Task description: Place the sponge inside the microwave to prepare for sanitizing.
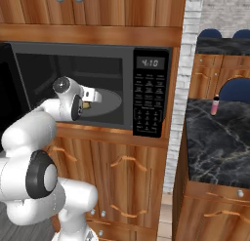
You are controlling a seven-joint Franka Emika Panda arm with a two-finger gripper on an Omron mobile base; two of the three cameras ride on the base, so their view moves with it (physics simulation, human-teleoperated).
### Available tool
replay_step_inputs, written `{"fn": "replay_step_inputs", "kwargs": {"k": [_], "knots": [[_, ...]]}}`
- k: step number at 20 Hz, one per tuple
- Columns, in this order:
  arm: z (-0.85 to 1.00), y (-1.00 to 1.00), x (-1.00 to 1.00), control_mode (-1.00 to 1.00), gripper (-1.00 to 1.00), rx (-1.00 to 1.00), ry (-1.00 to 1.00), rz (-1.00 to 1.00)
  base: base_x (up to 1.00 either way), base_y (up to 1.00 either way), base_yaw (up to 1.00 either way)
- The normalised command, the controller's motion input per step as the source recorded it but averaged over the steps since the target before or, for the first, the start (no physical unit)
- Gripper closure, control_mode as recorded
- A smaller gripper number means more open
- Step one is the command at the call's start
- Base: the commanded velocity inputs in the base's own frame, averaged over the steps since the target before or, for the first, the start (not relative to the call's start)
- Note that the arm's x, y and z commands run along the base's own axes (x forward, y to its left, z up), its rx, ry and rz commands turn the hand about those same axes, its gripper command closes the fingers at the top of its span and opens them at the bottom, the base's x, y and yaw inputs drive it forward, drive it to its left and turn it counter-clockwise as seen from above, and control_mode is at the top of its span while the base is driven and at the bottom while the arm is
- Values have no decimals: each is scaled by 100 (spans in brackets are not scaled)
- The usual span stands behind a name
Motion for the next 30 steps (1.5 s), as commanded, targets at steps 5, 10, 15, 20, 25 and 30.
{"fn": "replay_step_inputs", "kwargs": {"k": [5, 10, 15, 20, 25, 30], "knots": [[-20, 0, 25, -100, 100, 0, 0, 0, 0, 0, 0], [-13, 0, 11, -100, 100, 3, 0, 0, 0, 0, 0], [-10, 0, 15, -100, -100, 3, 0, 0, 0, 0, 0], [-1, 0, 0, -100, -100, 0, 0, 0, 0, 0, 0], [7, 0, 0, -100, -100, -4, -1, 0, 0, 0, 0], [40, 1, -11, -100, -100, -8, -1, 0, 0, 0, 0]]}}
